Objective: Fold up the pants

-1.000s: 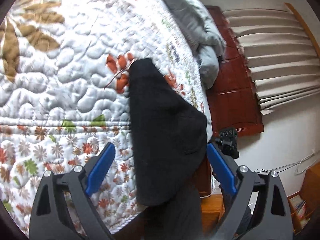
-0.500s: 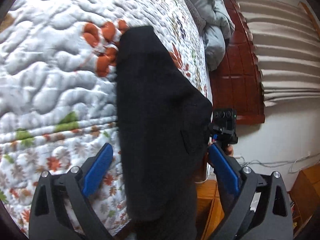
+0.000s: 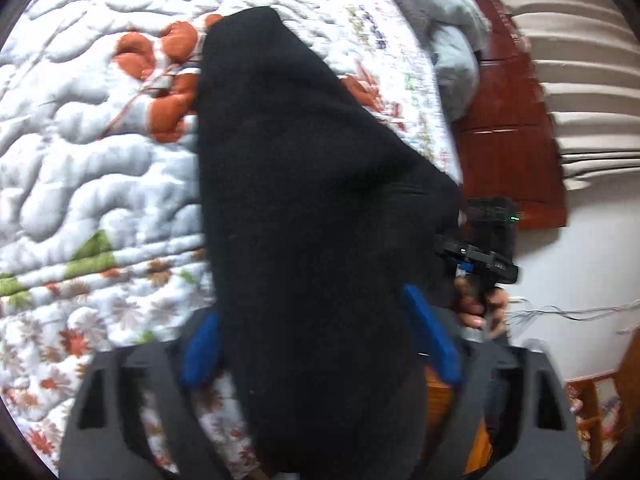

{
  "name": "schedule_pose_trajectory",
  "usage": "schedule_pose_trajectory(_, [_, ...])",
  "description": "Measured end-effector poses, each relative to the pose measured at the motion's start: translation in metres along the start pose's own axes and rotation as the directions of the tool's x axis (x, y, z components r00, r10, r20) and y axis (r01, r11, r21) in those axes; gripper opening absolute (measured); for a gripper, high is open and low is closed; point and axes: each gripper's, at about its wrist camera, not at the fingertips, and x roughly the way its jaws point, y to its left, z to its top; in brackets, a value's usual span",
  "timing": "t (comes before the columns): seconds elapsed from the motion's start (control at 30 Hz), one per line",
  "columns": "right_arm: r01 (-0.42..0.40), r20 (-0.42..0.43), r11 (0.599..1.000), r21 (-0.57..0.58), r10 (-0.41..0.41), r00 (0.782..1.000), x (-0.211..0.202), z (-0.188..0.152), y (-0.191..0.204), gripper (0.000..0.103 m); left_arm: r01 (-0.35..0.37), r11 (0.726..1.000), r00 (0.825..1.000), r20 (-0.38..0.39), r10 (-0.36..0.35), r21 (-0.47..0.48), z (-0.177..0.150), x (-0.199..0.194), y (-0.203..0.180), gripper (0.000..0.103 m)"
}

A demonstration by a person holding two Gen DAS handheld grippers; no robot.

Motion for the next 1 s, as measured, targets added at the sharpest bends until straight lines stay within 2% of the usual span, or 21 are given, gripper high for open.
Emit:
schedule_pose_trajectory(0.1, [-0.002, 0.024, 1.000, -0.007, 0.002, 1.000, -0.006, -0.005, 0.003, 0.043, -0.007, 1.000, 1.000, 0.008, 0.007, -0.017, 0.001, -0.002, 0.008, 0.049])
schedule_pose_trajectory(0.2, [0.016, 0.047, 0.999, -0.027, -0.015, 0.999, -0.014, -0.010, 0.012, 0.036, -0.001, 1.000, 1.000, 0.016, 0.001, -0.016, 0.000, -0.006, 0.011, 0.038])
schedule_pose_trajectory(0.3, [0.048, 0.065, 0.997, -0.052, -0.044, 0.997, -0.018, -0.011, 0.029, 0.033, -0.013, 1.000, 0.999, 0.039, 0.013, 0.000, -0.001, -0.010, 0.008, 0.031])
schedule_pose_trajectory(0.53, [0.071, 0.090, 0.992, -0.099, -0.062, 0.994, -0.029, -0.013, 0.065, 0.031, -0.008, 1.000, 0.997, 0.071, 0.007, 0.021, -0.006, -0.024, 0.000, 0.028])
schedule_pose_trajectory(0.67, [0.064, 0.089, 0.988, -0.142, -0.052, 0.995, -0.025, -0.008, 0.096, 0.031, -0.014, 0.999, 0.994, 0.111, 0.011, 0.031, -0.007, -0.049, -0.002, 0.028])
schedule_pose_trajectory(0.8, [0.039, 0.077, 0.982, -0.186, -0.025, 0.997, -0.007, 0.013, 0.131, 0.031, -0.033, 0.999, 0.985, 0.172, 0.029, 0.021, -0.001, -0.090, 0.007, 0.028])
schedule_pose_trajectory(1.0, [-0.006, 0.051, 0.966, -0.257, 0.020, 0.998, 0.045, 0.064, 0.194, 0.031, -0.077, 0.997, 0.960, 0.269, 0.080, -0.022, 0.018, -0.167, 0.037, 0.028])
